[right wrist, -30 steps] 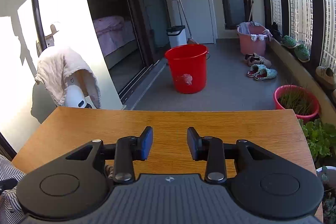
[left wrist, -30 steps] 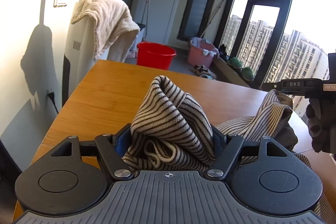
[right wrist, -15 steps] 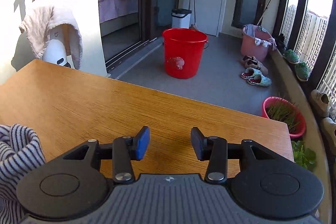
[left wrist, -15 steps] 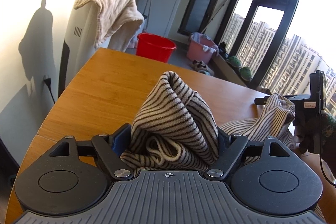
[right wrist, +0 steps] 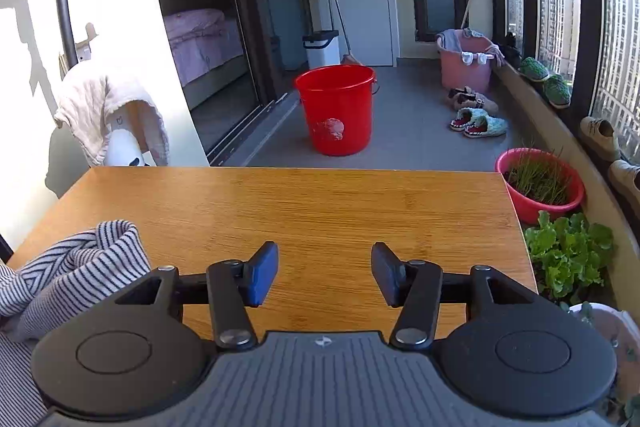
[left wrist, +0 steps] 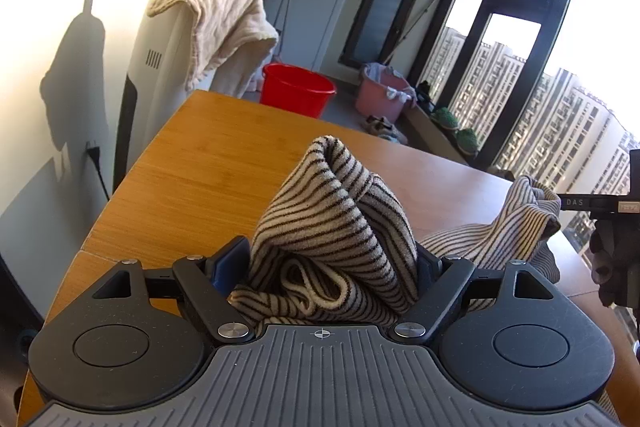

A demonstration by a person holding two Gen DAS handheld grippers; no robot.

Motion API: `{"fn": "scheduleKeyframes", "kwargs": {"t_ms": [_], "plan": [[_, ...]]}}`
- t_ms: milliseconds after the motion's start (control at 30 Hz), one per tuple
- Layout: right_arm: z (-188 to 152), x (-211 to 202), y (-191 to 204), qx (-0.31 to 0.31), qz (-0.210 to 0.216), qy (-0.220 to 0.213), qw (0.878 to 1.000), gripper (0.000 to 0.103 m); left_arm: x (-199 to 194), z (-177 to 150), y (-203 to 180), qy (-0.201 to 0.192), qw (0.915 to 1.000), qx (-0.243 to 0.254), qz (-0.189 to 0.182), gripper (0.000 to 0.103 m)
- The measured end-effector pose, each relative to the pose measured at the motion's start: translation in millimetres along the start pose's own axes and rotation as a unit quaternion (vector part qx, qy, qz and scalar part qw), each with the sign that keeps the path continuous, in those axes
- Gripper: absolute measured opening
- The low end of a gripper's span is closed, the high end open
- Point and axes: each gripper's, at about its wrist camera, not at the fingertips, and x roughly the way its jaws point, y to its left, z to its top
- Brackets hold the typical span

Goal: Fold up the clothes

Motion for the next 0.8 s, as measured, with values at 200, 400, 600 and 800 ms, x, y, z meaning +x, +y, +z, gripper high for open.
{"fn": "scheduleKeyframes", "kwargs": {"t_ms": [200,400,600,800], "plan": [[-53.7,-43.5,17.6,0.05,0.247,-0.039,0.967,0.062,-2.2,1.2,14.7,0.011,0.9995,-0.03,-0.001,0.093],[-65.2,-39.1,-17.1,0.126,0.248,-0.032,0.96,0.063,1.0,1.8,9.7,0.013,0.9997,-0.02,0.003,0.094],[-66.7,-27.9,-34.2,0.173,0.237,-0.035,0.955,0.063,7.2,3.1,2.8,0.013,0.9998,-0.018,0.001,0.095],[-55.7,-31.7,-5.5,0.093,0.17,-0.052,0.98,0.057,32.6,10.9,-14.2,0.018,0.9993,-0.006,-0.032,0.095]]}}
